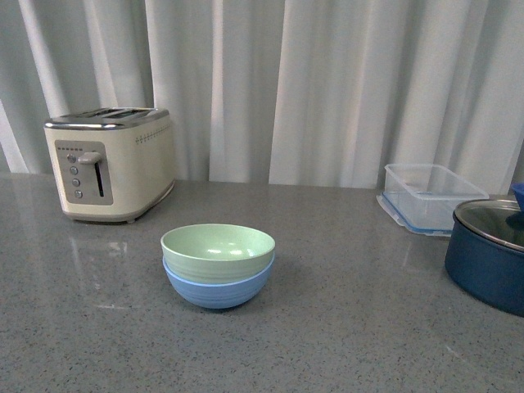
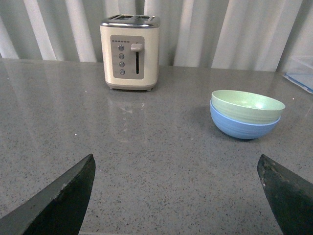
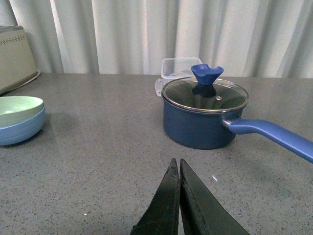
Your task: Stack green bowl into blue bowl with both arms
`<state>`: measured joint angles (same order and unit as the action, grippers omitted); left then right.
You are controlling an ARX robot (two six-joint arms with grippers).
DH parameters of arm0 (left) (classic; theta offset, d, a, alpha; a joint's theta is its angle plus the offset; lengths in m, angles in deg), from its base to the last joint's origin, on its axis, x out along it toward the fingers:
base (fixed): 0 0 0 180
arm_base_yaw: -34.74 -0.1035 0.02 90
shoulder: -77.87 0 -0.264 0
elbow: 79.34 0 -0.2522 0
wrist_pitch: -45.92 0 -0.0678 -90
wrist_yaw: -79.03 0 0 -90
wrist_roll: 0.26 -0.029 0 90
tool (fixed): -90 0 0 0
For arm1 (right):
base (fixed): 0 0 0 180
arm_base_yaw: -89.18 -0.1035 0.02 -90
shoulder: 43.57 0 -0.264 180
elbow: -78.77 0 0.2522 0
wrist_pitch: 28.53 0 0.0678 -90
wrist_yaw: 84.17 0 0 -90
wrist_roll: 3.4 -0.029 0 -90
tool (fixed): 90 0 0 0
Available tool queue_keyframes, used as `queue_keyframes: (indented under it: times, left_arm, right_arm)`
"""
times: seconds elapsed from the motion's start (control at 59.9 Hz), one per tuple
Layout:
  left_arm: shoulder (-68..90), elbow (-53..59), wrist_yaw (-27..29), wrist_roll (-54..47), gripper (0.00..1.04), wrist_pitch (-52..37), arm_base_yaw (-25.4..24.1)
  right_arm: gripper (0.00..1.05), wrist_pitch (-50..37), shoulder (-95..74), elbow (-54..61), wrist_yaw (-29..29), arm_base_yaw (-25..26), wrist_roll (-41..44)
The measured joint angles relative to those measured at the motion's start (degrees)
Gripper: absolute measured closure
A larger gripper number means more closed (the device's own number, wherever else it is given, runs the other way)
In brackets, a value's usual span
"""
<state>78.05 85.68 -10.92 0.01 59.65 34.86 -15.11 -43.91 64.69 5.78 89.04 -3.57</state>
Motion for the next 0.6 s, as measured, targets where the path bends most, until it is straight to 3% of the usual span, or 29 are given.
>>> queue_keyframes:
  times: [0.1, 0.601]
  left_arm:
    - [0.0, 0.0, 0.0, 0.0, 0.07, 0.0, 0.0]
    - [0.0, 0.0, 0.0, 0.0, 0.07, 0.0, 0.0]
  right_arm:
    - [1.03, 0.2, 0.0, 0.0, 0.0, 0.0, 0.1]
    - [0.08, 0.2, 0.1, 0.0, 0.0, 0.0, 0.0]
